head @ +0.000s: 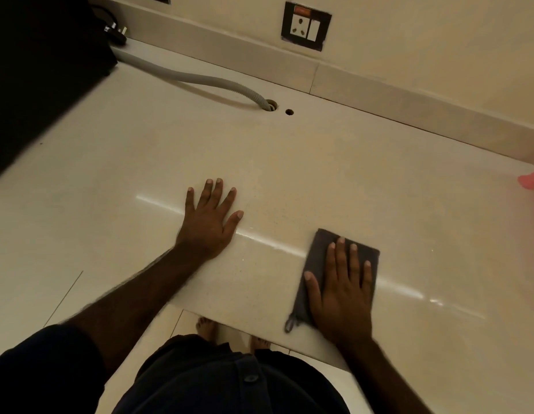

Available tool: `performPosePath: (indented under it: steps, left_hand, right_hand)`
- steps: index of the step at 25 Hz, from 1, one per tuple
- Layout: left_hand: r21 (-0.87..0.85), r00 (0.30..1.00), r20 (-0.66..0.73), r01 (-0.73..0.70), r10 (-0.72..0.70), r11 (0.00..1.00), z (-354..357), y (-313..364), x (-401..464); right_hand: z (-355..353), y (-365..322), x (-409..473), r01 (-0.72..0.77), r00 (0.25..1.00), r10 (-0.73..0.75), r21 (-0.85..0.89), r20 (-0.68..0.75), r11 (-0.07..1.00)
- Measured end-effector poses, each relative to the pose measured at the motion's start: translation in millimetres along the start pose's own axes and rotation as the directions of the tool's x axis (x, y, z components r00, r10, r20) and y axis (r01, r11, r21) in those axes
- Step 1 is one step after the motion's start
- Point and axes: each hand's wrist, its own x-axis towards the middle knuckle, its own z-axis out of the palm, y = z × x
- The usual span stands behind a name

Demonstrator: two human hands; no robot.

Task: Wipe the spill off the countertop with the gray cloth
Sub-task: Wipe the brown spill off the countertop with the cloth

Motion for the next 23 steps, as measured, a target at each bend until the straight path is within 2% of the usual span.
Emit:
performPosePath:
  steps: [5, 8, 10, 12, 14, 16, 18, 23]
  left_hand:
    - [-0.050, 1.000, 0.010, 0.006, -0.005, 0.999, -8.7, 0.5, -0.3]
    - [-0.167, 0.999, -0.036, 0.023, -0.030, 0.986, -10.3, 0.0, 0.2]
    - [-0.301, 0.993, -0.102, 0.031, -0.065, 0.953, -12.5, -4.1, -0.8]
    - [-0.275, 0.987, -0.158, -0.068, 0.024, 0.959, -15.1, -9.5, -0.4]
    - [-0.139, 0.967, -0.129, -0.237, 0.219, 0.962, -16.0, -8.6, 3.7]
    - [-0.065, 0.946, -0.007, -0.322, 0.323, 0.944, -14.8, 0.9, 12.3]
    - [-0.033, 0.933, 0.086, -0.348, 0.350, 0.937, -9.4, 13.6, 19.3]
    - [0.067, 0.921, 0.147, -0.372, 0.360, 0.926, 1.1, 50.4, 36.3]
  right_hand:
    - [-20.4, -50.8, 128.2, 0.006, 0.998, -0.006, -0.003, 0.055, 1.000]
    - [-16.1, -103.5, 160.5, 0.231, 0.969, -0.232, 0.022, 0.089, 0.973]
    - [-7.8, -131.4, 147.5, 0.434, 0.896, -0.434, 0.019, 0.097, 0.901]
    - [-3.0, -138.6, 130.0, 0.556, 0.822, -0.562, 0.085, 0.093, 0.827]
    - [-1.9, -127.2, 115.4, 0.489, 0.860, -0.508, 0.215, 0.044, 0.845]
    - [0.0, -109.1, 101.3, 0.377, 0.917, -0.396, 0.219, 0.048, 0.900]
    - [2.2, -88.4, 87.8, 0.330, 0.936, -0.344, 0.156, 0.071, 0.931]
    - [-10.0, -46.8, 89.3, 0.199, 0.974, -0.207, 0.087, 0.088, 0.976]
